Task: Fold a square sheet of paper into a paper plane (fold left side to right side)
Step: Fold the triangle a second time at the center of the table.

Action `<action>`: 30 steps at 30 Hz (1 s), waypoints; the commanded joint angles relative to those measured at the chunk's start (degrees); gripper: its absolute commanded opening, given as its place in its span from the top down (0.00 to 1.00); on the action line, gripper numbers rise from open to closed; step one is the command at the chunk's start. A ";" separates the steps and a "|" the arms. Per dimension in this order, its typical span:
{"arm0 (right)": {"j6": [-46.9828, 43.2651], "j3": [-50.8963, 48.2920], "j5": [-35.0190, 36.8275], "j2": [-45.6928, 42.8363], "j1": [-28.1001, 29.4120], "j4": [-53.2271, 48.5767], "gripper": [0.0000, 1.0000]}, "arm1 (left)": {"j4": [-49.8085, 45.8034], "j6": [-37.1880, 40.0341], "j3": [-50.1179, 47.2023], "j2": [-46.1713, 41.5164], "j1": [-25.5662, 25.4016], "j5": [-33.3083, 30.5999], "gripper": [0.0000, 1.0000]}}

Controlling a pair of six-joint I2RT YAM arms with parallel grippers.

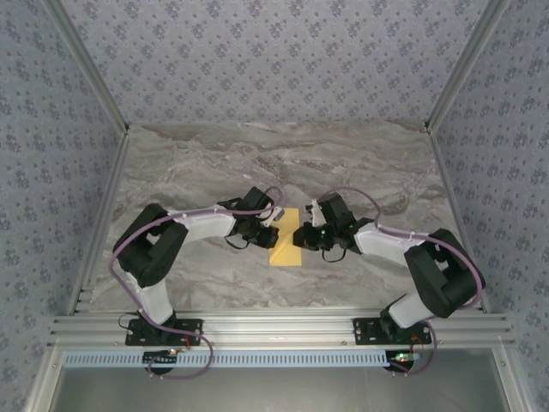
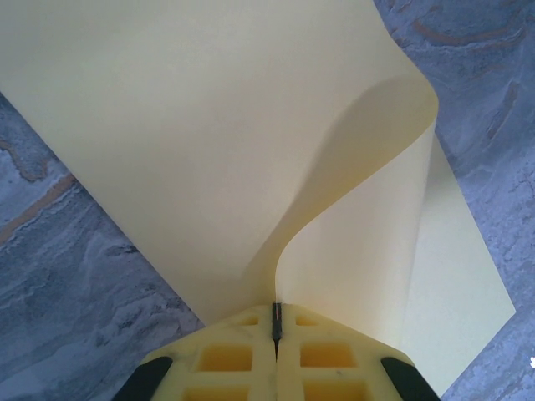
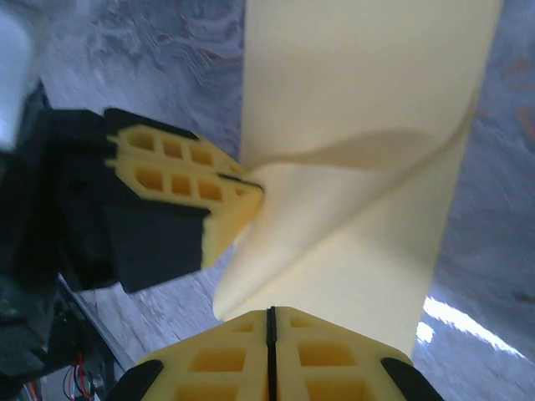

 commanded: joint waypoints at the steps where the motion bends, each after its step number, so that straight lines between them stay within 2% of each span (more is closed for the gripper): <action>1: 2.42 3.14 -0.52 3.11 -0.14 4.30 0.90 | -1.60 0.95 1.21 1.28 0.17 1.07 0.95; 15: 2.44 8.48 -0.14 13.62 1.85 5.07 0.90 | -1.63 0.92 1.41 1.53 0.10 1.29 0.95; 30: -1.90 7.79 3.34 14.40 1.88 -2.53 0.90 | -2.00 1.01 1.86 1.81 0.18 1.35 0.94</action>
